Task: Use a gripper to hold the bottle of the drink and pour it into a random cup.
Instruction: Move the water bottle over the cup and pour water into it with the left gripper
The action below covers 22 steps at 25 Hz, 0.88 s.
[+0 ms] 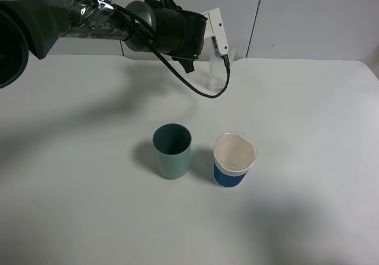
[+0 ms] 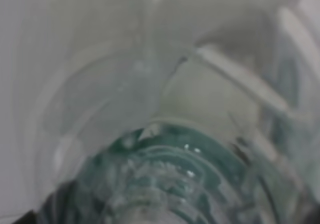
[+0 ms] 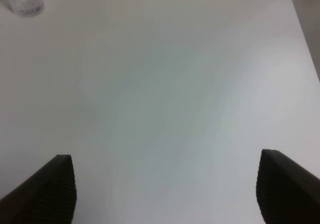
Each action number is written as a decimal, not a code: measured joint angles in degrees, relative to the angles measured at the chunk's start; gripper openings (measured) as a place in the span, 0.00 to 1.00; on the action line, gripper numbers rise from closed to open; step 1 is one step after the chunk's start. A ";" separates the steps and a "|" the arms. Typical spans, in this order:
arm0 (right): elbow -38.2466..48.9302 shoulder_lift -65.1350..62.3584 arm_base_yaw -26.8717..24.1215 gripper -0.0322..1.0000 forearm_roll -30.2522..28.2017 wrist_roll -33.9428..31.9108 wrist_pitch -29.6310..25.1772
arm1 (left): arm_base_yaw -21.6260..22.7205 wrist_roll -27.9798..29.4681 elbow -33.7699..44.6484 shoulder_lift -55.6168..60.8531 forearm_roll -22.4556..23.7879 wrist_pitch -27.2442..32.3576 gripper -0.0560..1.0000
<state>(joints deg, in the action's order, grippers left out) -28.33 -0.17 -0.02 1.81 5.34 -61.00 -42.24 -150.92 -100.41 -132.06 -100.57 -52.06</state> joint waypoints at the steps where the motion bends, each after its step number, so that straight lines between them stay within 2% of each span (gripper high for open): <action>1: 0.00 0.00 0.00 0.75 0.00 0.00 0.00 | 0.00 -0.20 0.00 -0.20 0.00 0.00 0.57; 12: 0.00 0.00 0.00 0.75 0.00 0.00 0.00 | 0.00 -3.92 0.00 -0.92 0.01 -0.23 0.57; 22: 0.00 0.00 0.00 0.75 0.00 0.00 0.00 | 0.84 -4.91 0.00 -0.92 4.83 -0.78 0.57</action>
<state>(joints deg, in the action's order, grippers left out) -28.33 -0.17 -0.02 1.81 5.34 -61.00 -41.40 -155.83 -100.41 -132.98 -95.74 -52.84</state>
